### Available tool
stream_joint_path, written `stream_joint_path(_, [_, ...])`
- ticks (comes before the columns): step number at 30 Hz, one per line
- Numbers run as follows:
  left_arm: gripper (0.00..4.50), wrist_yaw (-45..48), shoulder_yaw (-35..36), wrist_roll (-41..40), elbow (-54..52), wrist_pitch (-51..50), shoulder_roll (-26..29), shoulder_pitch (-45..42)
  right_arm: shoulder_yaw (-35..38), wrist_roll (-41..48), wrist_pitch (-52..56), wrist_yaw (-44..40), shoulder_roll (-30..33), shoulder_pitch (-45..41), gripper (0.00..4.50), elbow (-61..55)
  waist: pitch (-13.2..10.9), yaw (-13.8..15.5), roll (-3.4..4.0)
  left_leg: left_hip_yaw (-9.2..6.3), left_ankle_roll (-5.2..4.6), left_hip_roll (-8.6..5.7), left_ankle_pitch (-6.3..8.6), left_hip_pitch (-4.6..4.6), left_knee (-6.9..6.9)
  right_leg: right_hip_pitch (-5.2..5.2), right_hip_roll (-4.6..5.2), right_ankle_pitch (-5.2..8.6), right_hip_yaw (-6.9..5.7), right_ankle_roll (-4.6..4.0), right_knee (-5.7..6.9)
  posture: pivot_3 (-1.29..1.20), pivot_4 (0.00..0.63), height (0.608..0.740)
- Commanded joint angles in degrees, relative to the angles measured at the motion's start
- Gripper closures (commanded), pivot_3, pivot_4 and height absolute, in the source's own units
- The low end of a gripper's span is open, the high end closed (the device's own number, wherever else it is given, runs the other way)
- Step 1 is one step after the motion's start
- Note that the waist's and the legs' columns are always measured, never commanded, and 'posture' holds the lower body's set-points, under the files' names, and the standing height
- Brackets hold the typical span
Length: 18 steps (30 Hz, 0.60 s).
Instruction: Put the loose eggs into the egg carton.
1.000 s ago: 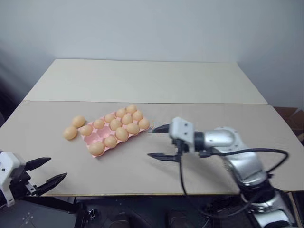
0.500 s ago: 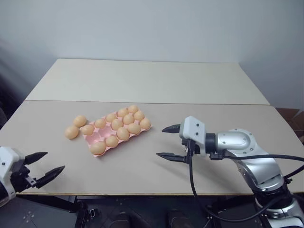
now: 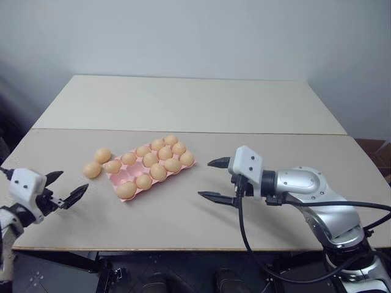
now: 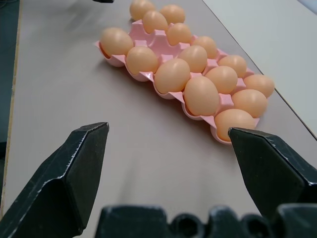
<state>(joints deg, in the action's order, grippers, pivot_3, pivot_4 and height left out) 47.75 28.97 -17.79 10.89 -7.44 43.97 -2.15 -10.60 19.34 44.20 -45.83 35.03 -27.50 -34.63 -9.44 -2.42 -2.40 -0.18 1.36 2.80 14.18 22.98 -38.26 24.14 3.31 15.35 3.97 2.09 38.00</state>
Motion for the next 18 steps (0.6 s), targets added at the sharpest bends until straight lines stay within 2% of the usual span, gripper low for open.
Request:
stream_joint_path(1, [0.00,-2.6,-1.9,2.0,4.7,3.5,0.3,-4.9,1.4,1.0,1.1,1.7,0.4,0.8,0.02,-3.3,0.0,0.1,-0.02,-0.01,0.00,-0.01,0.00,0.00,0.00,0.00,0.00,0.00,-0.01,0.00,0.01,0.00,0.150,0.740])
stream_joint_path(9, [0.00,-2.0,-8.1,4.2,15.5,8.7,-0.4,-13.3,1.7,1.6,2.9,3.4,1.3,0.9,0.02,-4.6,0.0,0.0,-0.02,-0.02,0.00,-0.01,0.00,0.02,-0.03,0.01,-0.02,0.00,-0.02,0.01,0.04,0.00,0.150,0.740])
stream_joint_path(18, [0.00,-2.5,-11.5,5.5,27.4,11.7,-1.1,-22.3,1.9,2.3,4.3,5.4,1.7,0.9,0.02,-5.3,0.0,0.1,-0.03,-0.03,-0.01,-0.02,-0.01,0.09,-0.07,0.03,-0.01,-0.01,-0.03,0.01,0.06,0.00,0.150,0.740])
